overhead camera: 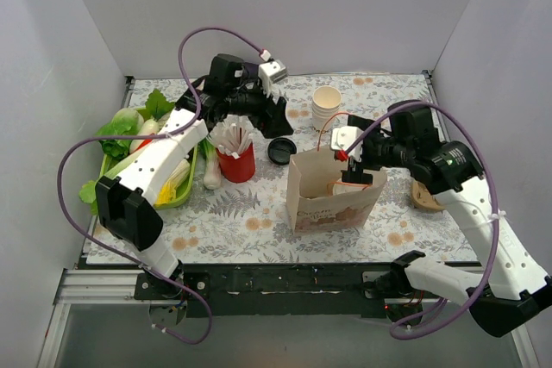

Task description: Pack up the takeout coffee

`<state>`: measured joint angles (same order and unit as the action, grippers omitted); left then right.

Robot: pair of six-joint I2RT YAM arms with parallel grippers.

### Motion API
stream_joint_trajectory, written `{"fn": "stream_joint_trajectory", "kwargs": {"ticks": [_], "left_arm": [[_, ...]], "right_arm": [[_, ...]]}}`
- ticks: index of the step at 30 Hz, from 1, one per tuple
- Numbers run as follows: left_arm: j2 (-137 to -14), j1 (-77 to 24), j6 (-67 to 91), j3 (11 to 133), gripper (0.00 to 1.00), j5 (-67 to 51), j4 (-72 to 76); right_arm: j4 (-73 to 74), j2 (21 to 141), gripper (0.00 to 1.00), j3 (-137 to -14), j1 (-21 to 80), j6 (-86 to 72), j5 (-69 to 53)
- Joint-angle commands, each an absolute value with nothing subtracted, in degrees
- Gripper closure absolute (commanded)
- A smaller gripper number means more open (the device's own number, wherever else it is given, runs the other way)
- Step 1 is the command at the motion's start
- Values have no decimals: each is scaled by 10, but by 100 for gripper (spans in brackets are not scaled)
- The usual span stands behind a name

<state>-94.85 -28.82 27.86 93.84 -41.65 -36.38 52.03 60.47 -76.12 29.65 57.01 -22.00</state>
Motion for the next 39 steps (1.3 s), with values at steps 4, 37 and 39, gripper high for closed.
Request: {"fn": "stream_joint_trajectory", "kwargs": {"ticks": [4, 37, 39], "left_arm": [[-885, -284, 254, 1034, 21, -267, -477], [-985, -248, 223, 1116, 52, -183, -664], [-987, -248, 226, 1109, 53, -188, -657]], "right_arm": [[442, 573, 6, -814, 298, 492, -208], [169, 503, 11, -758, 264, 331, -113], [170, 501, 11, -756, 258, 326, -118]]}}
